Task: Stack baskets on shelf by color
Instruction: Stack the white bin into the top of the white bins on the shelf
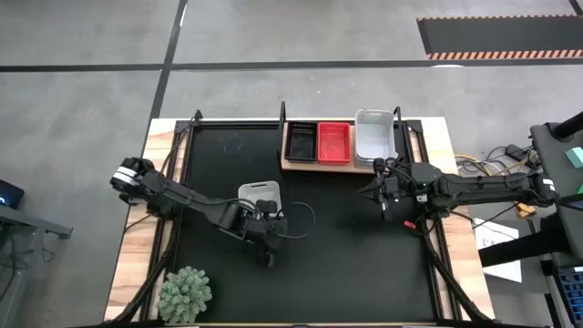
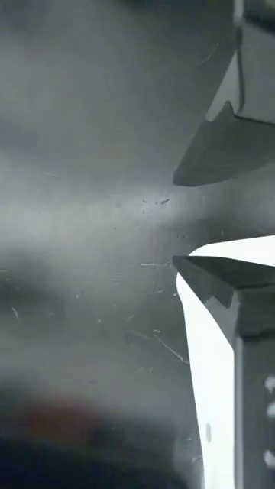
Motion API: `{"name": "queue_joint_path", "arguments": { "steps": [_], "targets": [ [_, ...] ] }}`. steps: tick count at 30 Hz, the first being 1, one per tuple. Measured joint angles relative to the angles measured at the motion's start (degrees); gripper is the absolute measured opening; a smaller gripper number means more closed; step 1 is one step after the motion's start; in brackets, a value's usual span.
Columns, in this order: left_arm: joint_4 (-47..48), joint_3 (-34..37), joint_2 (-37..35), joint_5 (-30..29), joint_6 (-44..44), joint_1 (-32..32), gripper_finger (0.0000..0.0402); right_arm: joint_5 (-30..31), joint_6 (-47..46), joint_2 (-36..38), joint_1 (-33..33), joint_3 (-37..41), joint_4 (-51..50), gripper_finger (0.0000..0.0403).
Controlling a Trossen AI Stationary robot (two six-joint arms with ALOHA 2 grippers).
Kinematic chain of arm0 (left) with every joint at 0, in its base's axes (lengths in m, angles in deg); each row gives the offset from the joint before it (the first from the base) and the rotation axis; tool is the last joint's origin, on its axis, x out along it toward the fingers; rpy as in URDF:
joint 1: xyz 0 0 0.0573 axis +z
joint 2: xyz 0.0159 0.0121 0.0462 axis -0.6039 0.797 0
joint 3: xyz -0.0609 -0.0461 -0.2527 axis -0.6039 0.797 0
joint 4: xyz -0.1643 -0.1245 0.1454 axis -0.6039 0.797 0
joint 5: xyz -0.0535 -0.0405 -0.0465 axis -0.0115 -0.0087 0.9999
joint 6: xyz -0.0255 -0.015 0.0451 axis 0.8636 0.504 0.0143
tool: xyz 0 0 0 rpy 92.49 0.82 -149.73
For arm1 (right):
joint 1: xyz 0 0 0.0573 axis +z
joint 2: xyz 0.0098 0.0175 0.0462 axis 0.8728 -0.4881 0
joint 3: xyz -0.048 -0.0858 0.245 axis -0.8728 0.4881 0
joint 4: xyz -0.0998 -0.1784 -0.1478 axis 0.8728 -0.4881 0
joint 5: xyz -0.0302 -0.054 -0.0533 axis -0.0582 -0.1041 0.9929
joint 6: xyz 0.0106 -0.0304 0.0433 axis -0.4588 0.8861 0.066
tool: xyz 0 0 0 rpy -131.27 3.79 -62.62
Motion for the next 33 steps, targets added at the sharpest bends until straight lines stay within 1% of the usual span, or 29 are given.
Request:
{"name": "queue_joint_path", "arguments": {
  "steps": [6,9,14,19,22,29,31,33],
  "targets": [
    [0.31,0.00,0.07,-0.02,-0.08,0.01,0.0204,0.02,-0.87,0.00,0.00,0.04,-0.97,0.0009],
    [2.51,0.02,0.07,-0.04,-1.11,0.01,0.0223,0.02,-0.90,0.00,0.00,0.04,-1.01,0.0009],
    [5.95,1.16,0.07,-0.05,-1.81,-0.08,0.0226,0.02,-0.90,0.00,0.00,0.04,-1.03,0.0009],
    [6.38,3.96,0.03,0.44,-1.74,-0.06,0.0226,0.02,-0.91,0.00,0.00,0.04,-1.10,0.0009],
    [6.21,4.86,0.03,1.69,-1.67,-0.07,0.0226,0.02,-0.94,0.00,0.00,0.04,-1.18,0.0009],
    [3.76,8.11,0.03,1.79,-1.55,-0.08,0.0226,0.02,-0.92,0.00,0.00,0.04,-1.23,0.0009],
    [3.71,8.53,0.03,1.81,-1.57,-0.08,0.0220,0.02,-0.91,0.00,0.00,0.04,-1.21,0.0009],
    [3.55,8.63,0.18,1.96,-1.58,-0.08,0.0204,0.02,-0.61,0.00,0.00,0.04,-1.18,0.0009]
  ]
}}
